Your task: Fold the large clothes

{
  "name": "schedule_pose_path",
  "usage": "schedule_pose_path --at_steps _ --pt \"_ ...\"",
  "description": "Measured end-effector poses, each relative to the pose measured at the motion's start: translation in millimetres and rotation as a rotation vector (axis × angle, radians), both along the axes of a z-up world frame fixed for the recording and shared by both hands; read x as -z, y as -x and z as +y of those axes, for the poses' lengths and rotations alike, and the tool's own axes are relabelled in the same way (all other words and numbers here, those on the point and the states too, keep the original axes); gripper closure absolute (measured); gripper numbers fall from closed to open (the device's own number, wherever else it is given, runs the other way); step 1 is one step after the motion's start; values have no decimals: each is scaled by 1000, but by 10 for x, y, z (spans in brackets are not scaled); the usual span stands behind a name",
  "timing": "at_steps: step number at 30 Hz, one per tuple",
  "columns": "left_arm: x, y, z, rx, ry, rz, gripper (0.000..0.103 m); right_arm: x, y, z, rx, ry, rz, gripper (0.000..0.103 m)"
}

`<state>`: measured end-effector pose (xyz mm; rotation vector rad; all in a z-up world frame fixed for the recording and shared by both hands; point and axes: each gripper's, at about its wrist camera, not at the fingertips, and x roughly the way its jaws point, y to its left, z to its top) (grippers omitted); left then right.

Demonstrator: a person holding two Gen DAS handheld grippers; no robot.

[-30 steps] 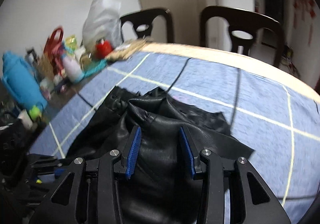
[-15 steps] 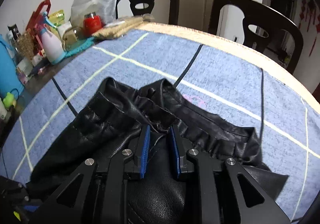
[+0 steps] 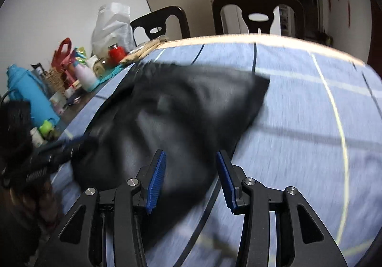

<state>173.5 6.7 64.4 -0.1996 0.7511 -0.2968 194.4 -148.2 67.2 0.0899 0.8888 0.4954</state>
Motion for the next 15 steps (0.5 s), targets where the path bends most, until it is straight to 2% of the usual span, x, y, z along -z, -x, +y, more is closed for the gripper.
schedule_pose_path --at_steps 3,6,9,15 --pt "91 -40 -39 1 -15 17 74 125 114 61 11 -5 -7 58" --pt "111 -105 1 -11 13 36 71 201 21 42 23 -26 32 52" --pt "2 -14 81 -23 40 27 71 80 100 -12 45 -16 16 52" --pt "-134 303 159 -54 30 -2 65 -73 470 -103 52 -55 -12 51"
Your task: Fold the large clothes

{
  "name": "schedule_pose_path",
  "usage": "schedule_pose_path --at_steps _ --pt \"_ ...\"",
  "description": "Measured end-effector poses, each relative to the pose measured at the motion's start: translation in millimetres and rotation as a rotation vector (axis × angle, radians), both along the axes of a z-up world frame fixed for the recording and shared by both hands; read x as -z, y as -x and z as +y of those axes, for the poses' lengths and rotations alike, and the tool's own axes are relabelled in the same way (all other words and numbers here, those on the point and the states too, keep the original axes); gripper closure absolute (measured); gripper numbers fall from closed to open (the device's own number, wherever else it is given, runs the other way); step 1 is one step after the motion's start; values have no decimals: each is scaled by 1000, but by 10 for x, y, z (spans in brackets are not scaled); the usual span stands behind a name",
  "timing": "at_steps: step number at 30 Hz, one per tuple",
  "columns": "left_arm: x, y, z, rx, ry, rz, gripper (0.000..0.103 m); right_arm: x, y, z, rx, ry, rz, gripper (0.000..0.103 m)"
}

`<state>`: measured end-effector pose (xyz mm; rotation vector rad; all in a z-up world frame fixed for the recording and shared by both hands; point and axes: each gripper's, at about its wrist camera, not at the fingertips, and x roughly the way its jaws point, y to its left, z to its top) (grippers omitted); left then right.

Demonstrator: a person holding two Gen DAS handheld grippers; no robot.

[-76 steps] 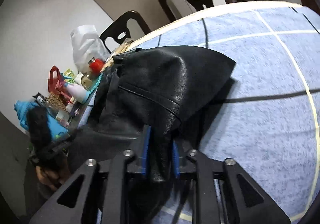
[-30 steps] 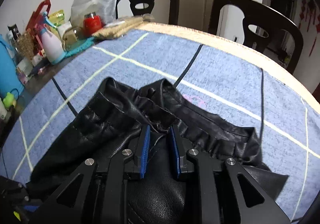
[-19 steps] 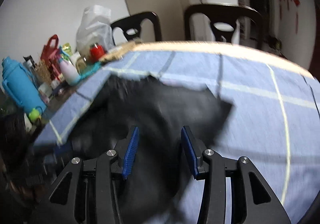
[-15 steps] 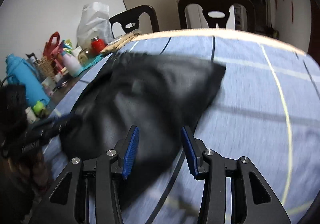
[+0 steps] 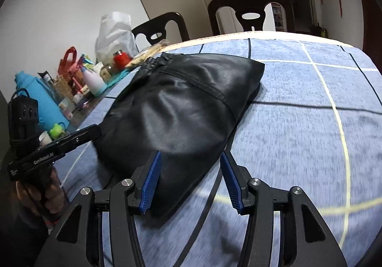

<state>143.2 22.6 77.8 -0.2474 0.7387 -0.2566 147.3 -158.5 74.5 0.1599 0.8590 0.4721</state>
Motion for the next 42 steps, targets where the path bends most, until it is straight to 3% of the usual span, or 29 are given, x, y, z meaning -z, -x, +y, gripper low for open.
schedule_pose_path --at_steps 5,12,18,33,42 --pt "6 267 -3 -11 -20 13 50 -78 287 35 -9 4 -31 51" --pt "100 512 -7 -57 -103 36 38 -34 602 155 -6 160 -65 41" --pt "121 561 -26 -88 -129 40 29 9 744 132 2 222 -68 37" --pt "348 536 -120 -107 -241 100 27 157 810 64 43 292 -36 34" --pt "366 540 -141 -110 -212 118 27 128 849 106 31 310 -47 34"
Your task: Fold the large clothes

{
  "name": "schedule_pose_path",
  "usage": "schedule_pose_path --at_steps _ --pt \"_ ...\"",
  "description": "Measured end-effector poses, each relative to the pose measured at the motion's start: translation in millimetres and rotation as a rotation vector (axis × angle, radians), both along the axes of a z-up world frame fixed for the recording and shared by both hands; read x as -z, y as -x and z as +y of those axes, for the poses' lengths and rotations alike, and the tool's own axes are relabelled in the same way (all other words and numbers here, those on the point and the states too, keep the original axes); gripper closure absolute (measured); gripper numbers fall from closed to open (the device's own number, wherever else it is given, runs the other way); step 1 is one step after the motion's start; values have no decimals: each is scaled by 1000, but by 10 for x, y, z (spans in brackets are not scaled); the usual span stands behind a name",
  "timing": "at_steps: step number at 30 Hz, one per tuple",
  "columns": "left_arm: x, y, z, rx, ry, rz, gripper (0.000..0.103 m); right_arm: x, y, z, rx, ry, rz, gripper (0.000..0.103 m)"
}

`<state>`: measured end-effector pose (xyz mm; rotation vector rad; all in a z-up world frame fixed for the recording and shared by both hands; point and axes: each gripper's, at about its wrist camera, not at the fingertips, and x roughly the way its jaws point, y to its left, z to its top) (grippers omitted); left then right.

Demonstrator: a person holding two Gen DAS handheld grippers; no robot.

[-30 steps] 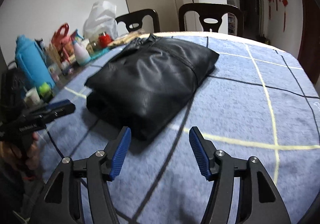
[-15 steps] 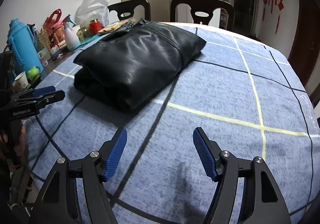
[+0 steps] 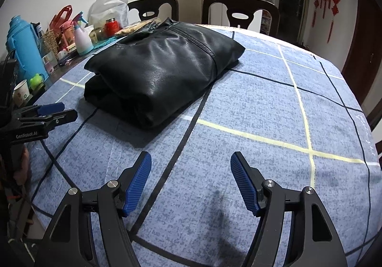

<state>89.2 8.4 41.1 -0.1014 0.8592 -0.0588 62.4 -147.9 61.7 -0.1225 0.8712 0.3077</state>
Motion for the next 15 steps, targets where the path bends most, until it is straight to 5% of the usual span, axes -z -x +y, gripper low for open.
schedule_pose_path --at_steps 15 --pt "50 -24 -57 -4 -38 12 27 -31 0 44 -6 -2 -7 34"
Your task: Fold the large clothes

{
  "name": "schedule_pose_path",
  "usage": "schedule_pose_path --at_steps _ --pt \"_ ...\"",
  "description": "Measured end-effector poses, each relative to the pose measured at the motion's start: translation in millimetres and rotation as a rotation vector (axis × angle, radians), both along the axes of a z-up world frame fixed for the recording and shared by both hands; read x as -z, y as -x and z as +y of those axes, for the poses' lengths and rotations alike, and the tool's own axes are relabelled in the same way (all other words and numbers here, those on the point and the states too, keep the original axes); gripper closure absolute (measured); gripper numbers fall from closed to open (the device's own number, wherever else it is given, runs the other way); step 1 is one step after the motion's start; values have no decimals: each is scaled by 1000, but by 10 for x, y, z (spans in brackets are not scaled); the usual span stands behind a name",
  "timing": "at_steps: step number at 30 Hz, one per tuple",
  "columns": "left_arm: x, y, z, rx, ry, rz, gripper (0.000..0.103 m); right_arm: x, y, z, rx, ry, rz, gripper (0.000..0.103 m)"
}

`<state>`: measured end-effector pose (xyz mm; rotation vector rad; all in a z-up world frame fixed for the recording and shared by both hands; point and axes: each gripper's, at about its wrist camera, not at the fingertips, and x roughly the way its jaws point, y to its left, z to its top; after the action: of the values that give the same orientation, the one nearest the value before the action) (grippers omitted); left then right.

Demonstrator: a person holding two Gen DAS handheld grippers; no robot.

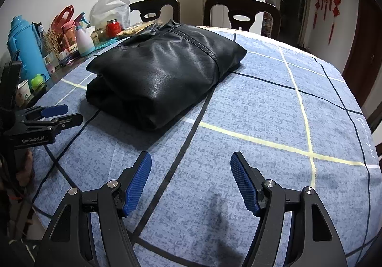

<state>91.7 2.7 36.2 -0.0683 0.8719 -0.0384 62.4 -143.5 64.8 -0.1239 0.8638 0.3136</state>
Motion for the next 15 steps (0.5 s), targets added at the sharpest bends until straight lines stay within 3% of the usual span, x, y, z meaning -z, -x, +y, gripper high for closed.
schedule_pose_path --at_steps 15 --pt "70 -25 44 -4 32 4 27 -6 -4 39 -3 11 -1 34"
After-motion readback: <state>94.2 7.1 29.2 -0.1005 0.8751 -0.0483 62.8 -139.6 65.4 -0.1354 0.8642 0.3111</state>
